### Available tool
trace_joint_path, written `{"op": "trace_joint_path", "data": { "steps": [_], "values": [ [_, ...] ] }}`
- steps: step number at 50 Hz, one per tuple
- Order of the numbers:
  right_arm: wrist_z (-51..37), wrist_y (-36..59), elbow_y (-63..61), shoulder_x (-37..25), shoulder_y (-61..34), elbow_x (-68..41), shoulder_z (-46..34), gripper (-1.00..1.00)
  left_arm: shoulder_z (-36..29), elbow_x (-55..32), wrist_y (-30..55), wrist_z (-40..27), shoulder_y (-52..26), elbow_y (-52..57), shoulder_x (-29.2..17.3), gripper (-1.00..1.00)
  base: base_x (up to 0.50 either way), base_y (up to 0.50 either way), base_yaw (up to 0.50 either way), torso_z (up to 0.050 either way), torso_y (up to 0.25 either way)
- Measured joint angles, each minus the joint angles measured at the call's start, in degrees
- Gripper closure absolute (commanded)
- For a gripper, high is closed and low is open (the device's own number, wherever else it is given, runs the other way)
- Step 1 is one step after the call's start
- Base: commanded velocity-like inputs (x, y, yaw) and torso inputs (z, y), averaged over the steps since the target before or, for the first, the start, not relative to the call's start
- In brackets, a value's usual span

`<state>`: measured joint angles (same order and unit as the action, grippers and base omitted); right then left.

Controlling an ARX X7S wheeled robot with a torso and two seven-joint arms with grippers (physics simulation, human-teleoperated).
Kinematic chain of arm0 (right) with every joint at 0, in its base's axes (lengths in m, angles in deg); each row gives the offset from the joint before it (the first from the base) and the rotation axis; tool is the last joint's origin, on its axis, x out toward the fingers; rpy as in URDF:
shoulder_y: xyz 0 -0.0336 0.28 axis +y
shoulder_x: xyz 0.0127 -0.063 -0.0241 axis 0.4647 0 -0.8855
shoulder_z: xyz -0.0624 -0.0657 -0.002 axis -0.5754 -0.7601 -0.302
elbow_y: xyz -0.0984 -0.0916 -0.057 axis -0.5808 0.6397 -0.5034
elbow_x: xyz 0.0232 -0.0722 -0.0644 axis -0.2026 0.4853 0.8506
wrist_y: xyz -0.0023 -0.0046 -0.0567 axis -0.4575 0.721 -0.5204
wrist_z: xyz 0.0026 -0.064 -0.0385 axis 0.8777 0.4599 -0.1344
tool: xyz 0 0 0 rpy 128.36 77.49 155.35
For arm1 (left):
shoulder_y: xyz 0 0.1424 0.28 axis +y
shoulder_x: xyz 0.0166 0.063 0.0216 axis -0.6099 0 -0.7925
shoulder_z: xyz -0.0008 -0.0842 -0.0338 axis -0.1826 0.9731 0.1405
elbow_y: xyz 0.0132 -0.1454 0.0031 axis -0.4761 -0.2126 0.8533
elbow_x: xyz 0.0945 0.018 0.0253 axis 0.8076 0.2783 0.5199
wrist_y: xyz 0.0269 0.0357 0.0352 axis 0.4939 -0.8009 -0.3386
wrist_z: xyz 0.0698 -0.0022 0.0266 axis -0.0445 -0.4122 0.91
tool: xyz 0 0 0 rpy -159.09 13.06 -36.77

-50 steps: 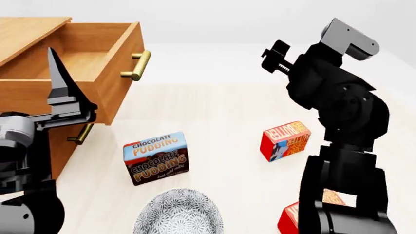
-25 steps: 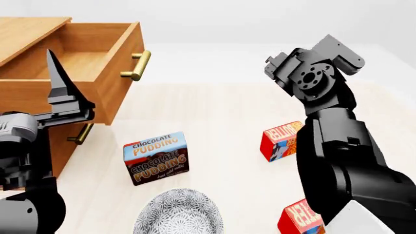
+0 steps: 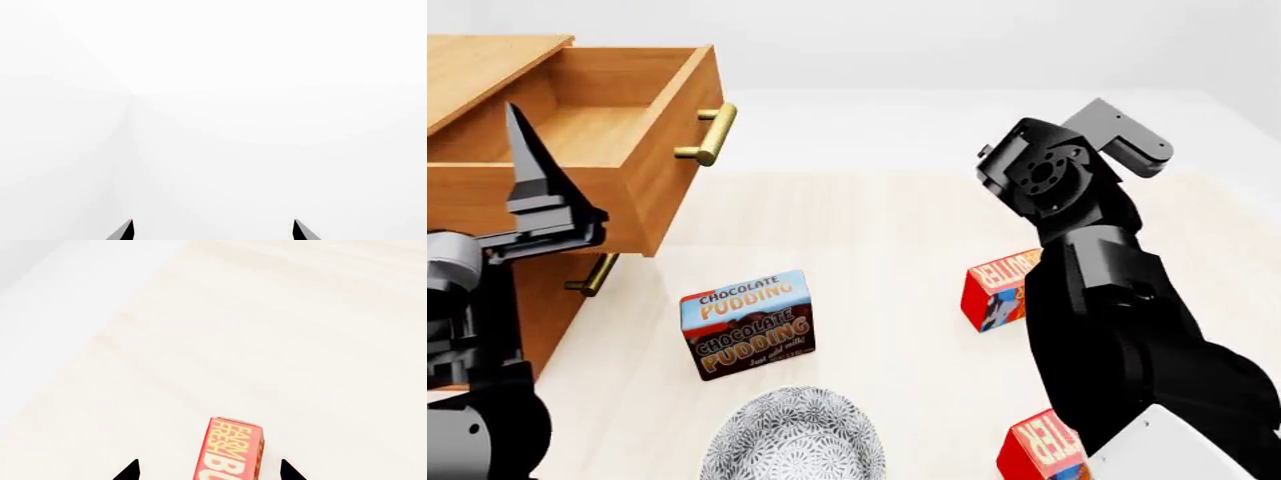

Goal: Put the butter at the front in the top drawer of the cabinet and close it.

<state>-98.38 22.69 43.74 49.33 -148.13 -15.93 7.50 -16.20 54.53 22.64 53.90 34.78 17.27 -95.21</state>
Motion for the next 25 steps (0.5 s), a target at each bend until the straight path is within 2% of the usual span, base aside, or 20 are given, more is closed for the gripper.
{"op": "trace_joint_path", "data": {
  "steps": [3,20,25],
  "values": [
    [-0.19,-0.07,0.16,0.03,-0.03,-0.61,-0.62,-1.0,0.14,-0.04,-0.44,0.07,0.1,-0.05,-0.11,-1.0,0.0,0.0,0.0,0.0,-0.033],
    [0.43,0.35,0.53,0.08,-0.07,-1.15,-0.71,-1.0,-0.04,1.02,-1.82,-0.14,0.64,0.32,-0.62,-1.0,0.0,0.0,0.0,0.0,-0.204],
    [0.88,0.73,0.58,0.09,0.03,-1.17,-0.6,-1.0,-0.07,1.13,-1.92,-0.23,0.88,0.58,-0.78,-1.0,0.0,0.0,0.0,0.0,-0.126]
  ]
}}
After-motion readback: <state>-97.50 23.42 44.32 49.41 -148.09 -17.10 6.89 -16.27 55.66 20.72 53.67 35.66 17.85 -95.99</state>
